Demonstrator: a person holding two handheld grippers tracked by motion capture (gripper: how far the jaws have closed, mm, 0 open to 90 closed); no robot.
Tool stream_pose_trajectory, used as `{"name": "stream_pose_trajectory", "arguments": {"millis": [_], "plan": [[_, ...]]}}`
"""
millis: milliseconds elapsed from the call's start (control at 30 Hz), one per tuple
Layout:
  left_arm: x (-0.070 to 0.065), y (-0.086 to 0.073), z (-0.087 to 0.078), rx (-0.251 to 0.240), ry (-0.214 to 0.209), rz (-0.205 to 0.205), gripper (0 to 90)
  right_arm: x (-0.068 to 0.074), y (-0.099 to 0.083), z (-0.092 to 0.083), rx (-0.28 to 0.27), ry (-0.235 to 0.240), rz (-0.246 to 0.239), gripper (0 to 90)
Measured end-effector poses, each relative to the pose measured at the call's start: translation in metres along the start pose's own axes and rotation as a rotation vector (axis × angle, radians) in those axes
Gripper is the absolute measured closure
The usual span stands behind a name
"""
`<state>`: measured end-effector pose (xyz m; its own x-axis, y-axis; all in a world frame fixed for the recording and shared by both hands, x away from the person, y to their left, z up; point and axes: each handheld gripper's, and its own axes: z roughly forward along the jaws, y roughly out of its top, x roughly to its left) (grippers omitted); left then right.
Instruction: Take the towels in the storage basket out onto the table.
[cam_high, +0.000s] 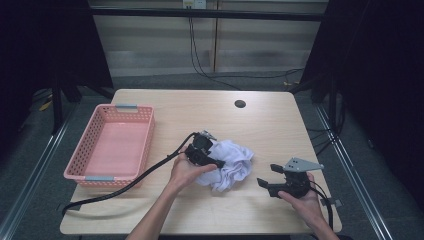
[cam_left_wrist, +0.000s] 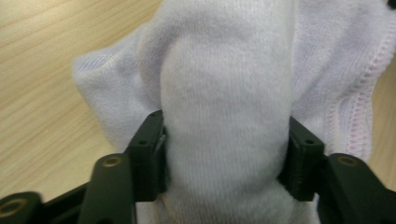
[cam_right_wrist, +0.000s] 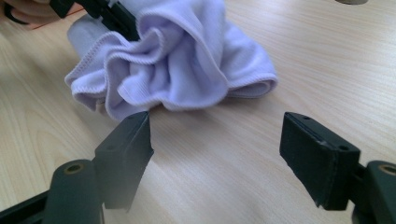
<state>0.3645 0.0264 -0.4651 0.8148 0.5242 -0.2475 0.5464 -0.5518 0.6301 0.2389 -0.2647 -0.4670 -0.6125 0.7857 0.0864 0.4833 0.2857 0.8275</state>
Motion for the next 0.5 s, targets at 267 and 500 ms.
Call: {"name": "stream_pose_trajectory", "arguments": {"millis": [267,500], "plan": [[-0.006,0.006,-0.030,-0.073,0.015,0.036,23.0,0.006,0.004,0.001,-0.004,0.030,-0.006,30.9],[-0.019,-0.012,-0.069,-0.170,-0.081,0.081,46.9,0.021,0.014,0.011,-0.005,0.083,-0.025,42.5]]}}
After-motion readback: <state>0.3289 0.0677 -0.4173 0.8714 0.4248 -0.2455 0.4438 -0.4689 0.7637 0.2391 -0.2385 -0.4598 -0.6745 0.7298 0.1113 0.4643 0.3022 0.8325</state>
